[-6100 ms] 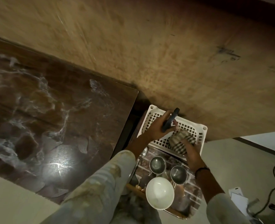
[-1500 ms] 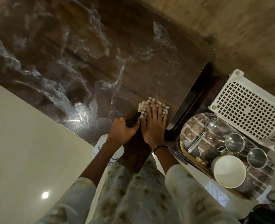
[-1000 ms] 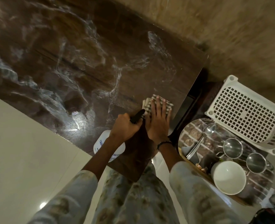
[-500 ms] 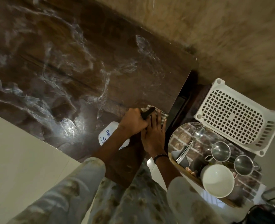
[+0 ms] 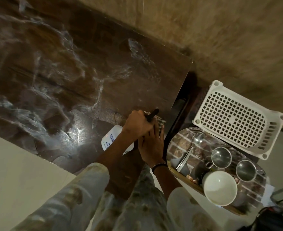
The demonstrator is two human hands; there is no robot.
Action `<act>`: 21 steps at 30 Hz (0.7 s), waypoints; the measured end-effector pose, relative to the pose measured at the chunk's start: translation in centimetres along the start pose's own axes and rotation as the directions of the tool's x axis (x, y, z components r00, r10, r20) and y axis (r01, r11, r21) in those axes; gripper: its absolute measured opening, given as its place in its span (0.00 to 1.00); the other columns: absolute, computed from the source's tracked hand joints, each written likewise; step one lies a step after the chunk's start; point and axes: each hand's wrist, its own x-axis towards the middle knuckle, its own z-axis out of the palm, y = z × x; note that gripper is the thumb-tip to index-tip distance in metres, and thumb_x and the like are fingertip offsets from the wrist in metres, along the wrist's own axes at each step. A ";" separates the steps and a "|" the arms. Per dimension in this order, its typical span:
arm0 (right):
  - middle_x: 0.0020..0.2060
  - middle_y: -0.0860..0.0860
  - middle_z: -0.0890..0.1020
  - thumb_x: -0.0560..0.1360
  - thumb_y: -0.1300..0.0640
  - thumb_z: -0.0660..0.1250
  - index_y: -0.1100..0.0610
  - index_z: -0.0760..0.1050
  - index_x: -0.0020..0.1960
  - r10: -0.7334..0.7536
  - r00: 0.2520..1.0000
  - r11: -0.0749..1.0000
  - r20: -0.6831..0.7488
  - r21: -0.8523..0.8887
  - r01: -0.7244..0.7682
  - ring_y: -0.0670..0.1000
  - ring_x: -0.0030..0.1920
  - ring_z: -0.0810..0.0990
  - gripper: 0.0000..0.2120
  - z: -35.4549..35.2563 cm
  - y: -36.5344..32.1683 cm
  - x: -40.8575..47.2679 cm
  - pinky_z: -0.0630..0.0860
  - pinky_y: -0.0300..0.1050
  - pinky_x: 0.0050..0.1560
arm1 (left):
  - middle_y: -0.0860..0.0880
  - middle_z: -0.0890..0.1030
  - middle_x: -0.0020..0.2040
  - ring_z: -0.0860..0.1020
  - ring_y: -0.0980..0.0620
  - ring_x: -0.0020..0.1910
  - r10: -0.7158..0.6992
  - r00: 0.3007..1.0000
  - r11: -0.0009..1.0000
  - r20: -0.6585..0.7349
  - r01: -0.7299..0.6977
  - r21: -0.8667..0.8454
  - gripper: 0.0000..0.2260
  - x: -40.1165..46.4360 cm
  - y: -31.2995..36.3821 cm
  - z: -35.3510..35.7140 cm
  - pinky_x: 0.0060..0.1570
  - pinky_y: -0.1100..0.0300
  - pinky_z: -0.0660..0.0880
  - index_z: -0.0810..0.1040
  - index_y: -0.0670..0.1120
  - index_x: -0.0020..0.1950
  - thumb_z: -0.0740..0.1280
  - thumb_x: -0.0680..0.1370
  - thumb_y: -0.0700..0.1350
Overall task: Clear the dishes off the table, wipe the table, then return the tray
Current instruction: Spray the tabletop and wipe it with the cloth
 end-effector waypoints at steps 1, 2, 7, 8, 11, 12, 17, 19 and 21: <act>0.75 0.55 0.64 0.80 0.50 0.50 0.54 0.64 0.74 0.011 1.000 1.000 0.007 0.011 -0.011 0.56 0.77 0.53 0.24 0.0 0.1 0.1 0.47 0.59 0.77 | 0.46 0.78 0.34 0.79 0.47 0.35 -0.004 1.000 1.000 -0.011 0.004 -0.008 0.14 0.0 -0.1 -0.2 0.38 0.56 0.75 0.80 0.39 0.45 0.69 0.74 0.51; 0.76 0.54 0.60 0.81 0.49 0.50 0.54 0.61 0.76 0.030 0.999 0.999 0.013 0.032 -0.030 0.54 0.78 0.50 0.25 0.0 0.3 0.5 0.42 0.56 0.77 | 0.46 0.78 0.34 0.78 0.48 0.34 -0.001 1.000 0.999 -0.022 0.000 -0.037 0.13 0.0 -0.2 -0.6 0.36 0.56 0.75 0.79 0.39 0.44 0.69 0.74 0.50; 0.78 0.53 0.55 0.82 0.45 0.47 0.52 0.55 0.78 0.140 0.989 0.988 -0.054 0.069 -0.136 0.54 0.78 0.49 0.27 -1.4 2.4 5.1 0.42 0.58 0.77 | 0.41 0.76 0.28 0.74 0.48 0.27 0.012 0.997 0.973 -0.075 -0.029 -0.229 0.12 0.1 -0.8 -3.2 0.32 0.58 0.70 0.76 0.39 0.35 0.71 0.73 0.46; 0.78 0.52 0.54 0.81 0.44 0.45 0.53 0.55 0.78 0.166 0.984 0.984 -0.068 0.071 -0.162 0.55 0.78 0.49 0.28 -1.7 2.5 6.5 0.42 0.58 0.76 | 0.36 0.77 0.31 0.75 0.43 0.29 0.015 0.996 0.963 -0.092 -0.039 -0.267 0.14 0.2 -0.8 -3.6 0.33 0.56 0.70 0.77 0.35 0.38 0.71 0.73 0.47; 0.79 0.52 0.50 0.81 0.42 0.42 0.52 0.51 0.79 0.127 0.992 0.991 -0.022 0.054 -0.126 0.53 0.78 0.42 0.28 -2.5 1.6 9.8 0.34 0.55 0.75 | 0.33 0.78 0.34 0.75 0.44 0.29 0.035 0.991 0.944 -0.132 -0.076 -0.322 0.14 0.6 -0.3 -4.3 0.32 0.58 0.71 0.78 0.34 0.42 0.71 0.73 0.46; 0.79 0.51 0.48 0.82 0.44 0.44 0.52 0.50 0.79 0.077 0.997 0.996 0.018 0.035 -0.078 0.52 0.77 0.39 0.27 -2.4 1.2 10.2 0.33 0.56 0.75 | 0.36 0.76 0.31 0.74 0.51 0.27 0.041 0.989 0.939 -0.140 -0.086 -0.333 0.13 0.8 -0.1 -4.3 0.30 0.61 0.70 0.77 0.35 0.39 0.71 0.73 0.46; 0.78 0.52 0.56 0.82 0.45 0.50 0.53 0.58 0.77 -0.143 0.987 0.988 0.074 0.066 0.138 0.54 0.78 0.49 0.26 -1.6 0.4 6.6 0.40 0.57 0.77 | 0.50 0.71 0.25 0.71 0.58 0.24 0.065 0.972 0.930 -0.227 -0.141 -0.340 0.14 1.6 0.2 -4.2 0.30 0.65 0.70 0.72 0.47 0.30 0.71 0.74 0.45; 0.77 0.51 0.57 0.82 0.45 0.50 0.52 0.57 0.77 -0.129 0.989 0.991 0.076 0.035 0.126 0.53 0.78 0.51 0.26 -2.0 2.2 5.4 0.38 0.53 0.76 | 0.50 0.73 0.26 0.73 0.57 0.26 0.062 0.967 0.922 -0.247 -0.150 -0.356 0.12 1.6 -0.1 -4.3 0.32 0.64 0.71 0.74 0.45 0.32 0.72 0.73 0.47; 0.77 0.51 0.58 0.81 0.45 0.48 0.52 0.56 0.77 -0.048 0.998 0.999 0.051 0.000 0.048 0.53 0.78 0.51 0.26 -2.7 4.1 6.0 0.40 0.55 0.76 | 0.48 0.76 0.28 0.74 0.56 0.28 0.081 0.966 0.921 -0.244 -0.166 -0.351 0.12 1.4 -0.5 -4.4 0.32 0.63 0.72 0.78 0.40 0.36 0.72 0.72 0.47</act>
